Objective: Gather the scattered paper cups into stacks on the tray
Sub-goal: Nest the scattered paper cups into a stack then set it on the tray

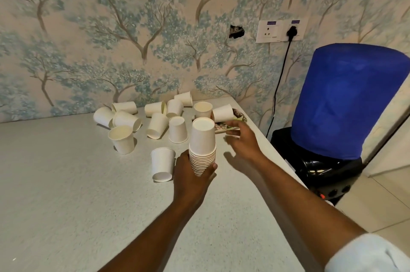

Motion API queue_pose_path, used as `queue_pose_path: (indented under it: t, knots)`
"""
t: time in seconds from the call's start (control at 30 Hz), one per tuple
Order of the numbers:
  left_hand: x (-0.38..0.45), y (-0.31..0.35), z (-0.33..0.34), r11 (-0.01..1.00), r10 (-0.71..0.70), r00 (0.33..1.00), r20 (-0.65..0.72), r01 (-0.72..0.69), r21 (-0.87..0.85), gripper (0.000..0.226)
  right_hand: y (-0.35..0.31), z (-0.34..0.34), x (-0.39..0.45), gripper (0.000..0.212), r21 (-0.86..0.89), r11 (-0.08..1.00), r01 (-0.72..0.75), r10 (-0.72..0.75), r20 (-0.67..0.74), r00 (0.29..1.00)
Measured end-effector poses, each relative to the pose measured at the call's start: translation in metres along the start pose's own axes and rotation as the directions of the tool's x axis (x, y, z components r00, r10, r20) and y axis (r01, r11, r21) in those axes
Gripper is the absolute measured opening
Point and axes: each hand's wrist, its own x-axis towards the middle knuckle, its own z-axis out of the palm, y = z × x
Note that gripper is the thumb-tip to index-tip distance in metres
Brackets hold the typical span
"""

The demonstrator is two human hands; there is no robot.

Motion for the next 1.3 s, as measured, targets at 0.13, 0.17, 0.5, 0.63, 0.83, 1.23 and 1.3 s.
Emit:
queue_pose_path:
  t: [0.13,0.17,0.5,0.63,0.83,1.23,1.3]
  knots:
    - [0.004,-0.001,0.004,0.999,-0.018,1.0,-0.01,0.018,-0.051,0.062,0.0,0.01,0.056,0.047,-0.289,0.957,0.034,-0.1,-0.214,0.972]
    - [0.003,0.0,0.004,0.997,-0.016,1.0,-0.01,0.015,-0.074,0.06,0.001,0.013,0.067,0.051,-0.313,0.949,0.021,-0.098,-0.233,0.968]
    - [0.002,0.004,-0.007,0.973,0.046,0.999,0.006,-0.043,-0.225,0.062,0.006,0.033,0.121,0.056,-0.335,0.937,-0.096,0.002,-0.27,0.963]
    - [0.005,0.006,-0.008,0.98,0.04,0.999,-0.001,-0.039,-0.197,0.067,-0.004,0.031,0.116,0.043,-0.288,0.958,0.005,-0.133,-0.427,0.894]
    - [-0.001,0.009,-0.008,0.977,-0.025,1.0,-0.003,0.024,-0.214,0.073,-0.035,0.051,0.115,0.057,-0.538,0.801,0.262,-0.427,-0.208,0.88]
    - [-0.03,0.019,-0.048,0.971,-0.071,0.997,-0.027,0.063,-0.23,0.076,-0.041,0.07,0.117,0.05,-0.867,0.318,0.384,-0.432,0.228,0.873]
    - [-0.034,0.022,-0.052,0.966,-0.067,0.997,-0.033,0.056,-0.254,0.079,-0.039,0.066,0.117,0.05,-0.864,0.302,0.404,-0.375,0.281,0.883]
